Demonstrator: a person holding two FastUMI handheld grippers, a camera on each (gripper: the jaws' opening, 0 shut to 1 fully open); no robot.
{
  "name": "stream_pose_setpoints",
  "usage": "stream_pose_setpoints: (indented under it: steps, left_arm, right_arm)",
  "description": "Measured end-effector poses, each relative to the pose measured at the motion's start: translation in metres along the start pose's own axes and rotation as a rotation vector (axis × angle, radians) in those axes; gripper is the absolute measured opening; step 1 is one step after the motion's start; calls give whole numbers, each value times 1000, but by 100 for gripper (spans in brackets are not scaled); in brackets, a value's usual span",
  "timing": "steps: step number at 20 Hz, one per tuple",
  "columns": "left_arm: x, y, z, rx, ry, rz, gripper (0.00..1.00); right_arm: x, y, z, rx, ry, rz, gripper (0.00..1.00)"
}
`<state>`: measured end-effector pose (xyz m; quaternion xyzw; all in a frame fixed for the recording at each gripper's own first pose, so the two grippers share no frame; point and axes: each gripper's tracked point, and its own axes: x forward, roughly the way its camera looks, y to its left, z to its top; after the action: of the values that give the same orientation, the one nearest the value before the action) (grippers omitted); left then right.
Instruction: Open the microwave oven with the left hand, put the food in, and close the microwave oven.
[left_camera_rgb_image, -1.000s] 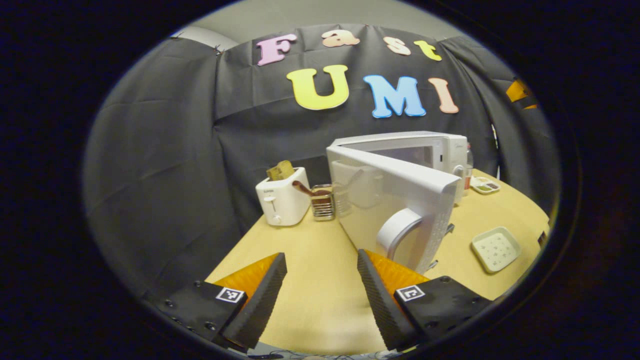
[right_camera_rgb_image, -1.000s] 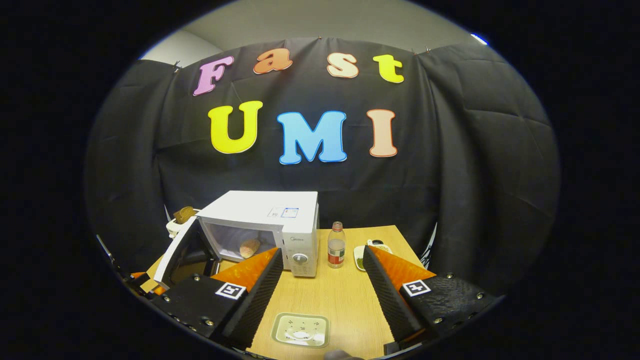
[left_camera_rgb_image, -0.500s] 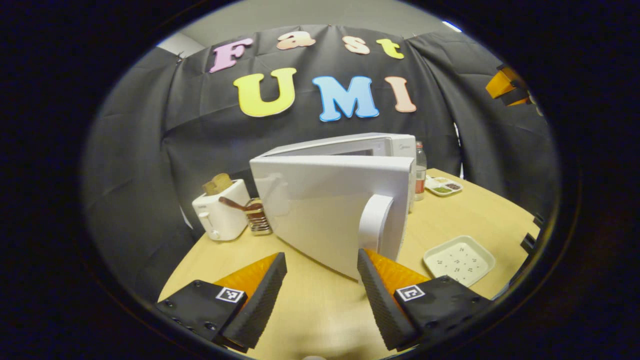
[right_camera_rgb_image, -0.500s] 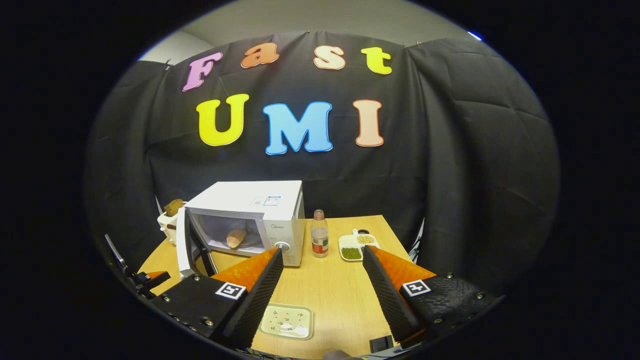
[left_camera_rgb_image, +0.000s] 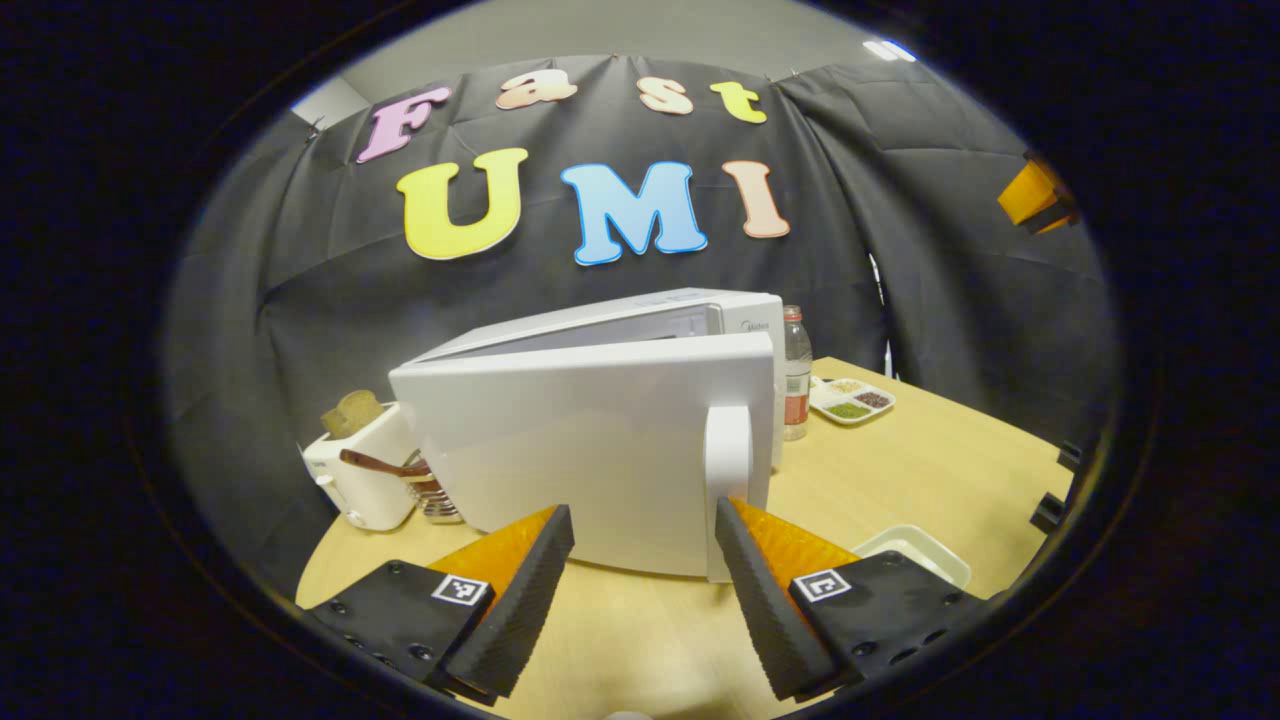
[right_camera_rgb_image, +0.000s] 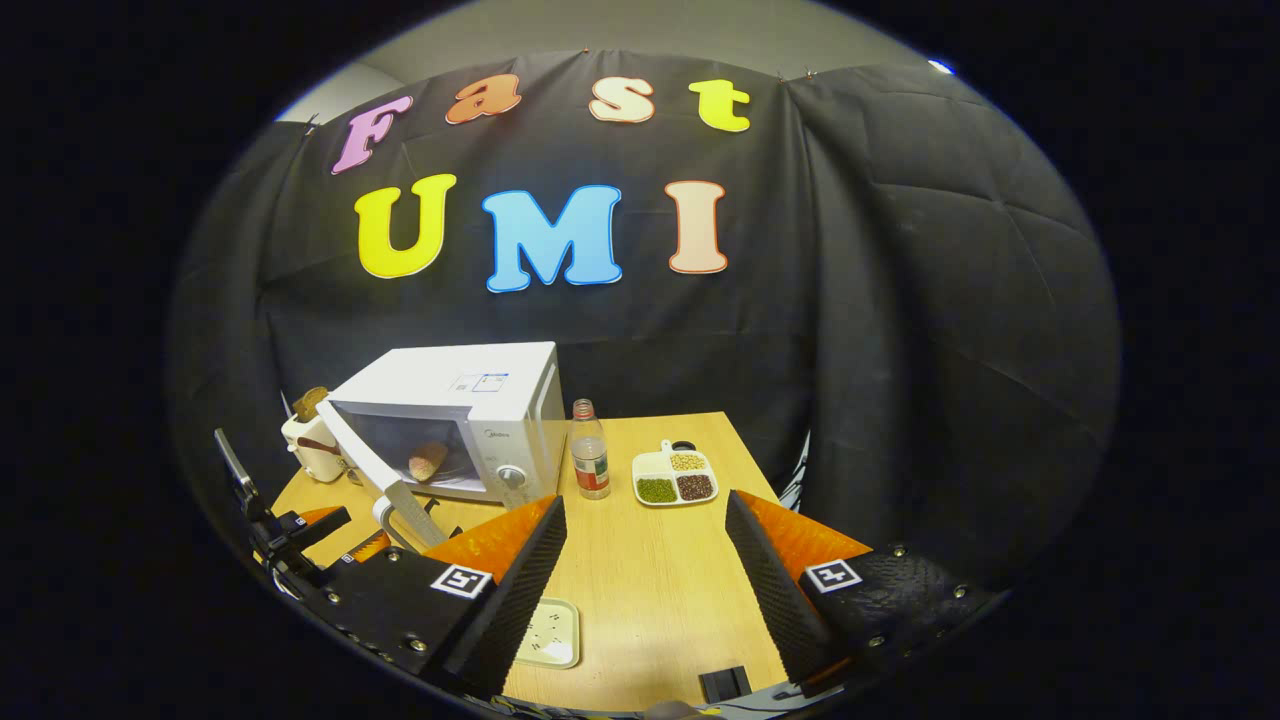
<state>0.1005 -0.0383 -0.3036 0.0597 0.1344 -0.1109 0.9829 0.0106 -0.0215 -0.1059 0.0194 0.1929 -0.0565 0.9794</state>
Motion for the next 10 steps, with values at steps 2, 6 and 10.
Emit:
stream_pose_setpoints:
  steps: [2, 6, 10]
  left_arm:
    - [15, -6, 9, 9, -13, -7, 95]
    - [51, -17, 19, -12, -24, -30, 95]
    - [86, -17, 21, -37, -10, -20, 95]
  right_arm:
    - [5, -6, 1, 5, 8, -13, 98]
    - [15, -14, 2, 25, 26, -22, 98]
    - [21, -21, 4, 30, 21, -43, 98]
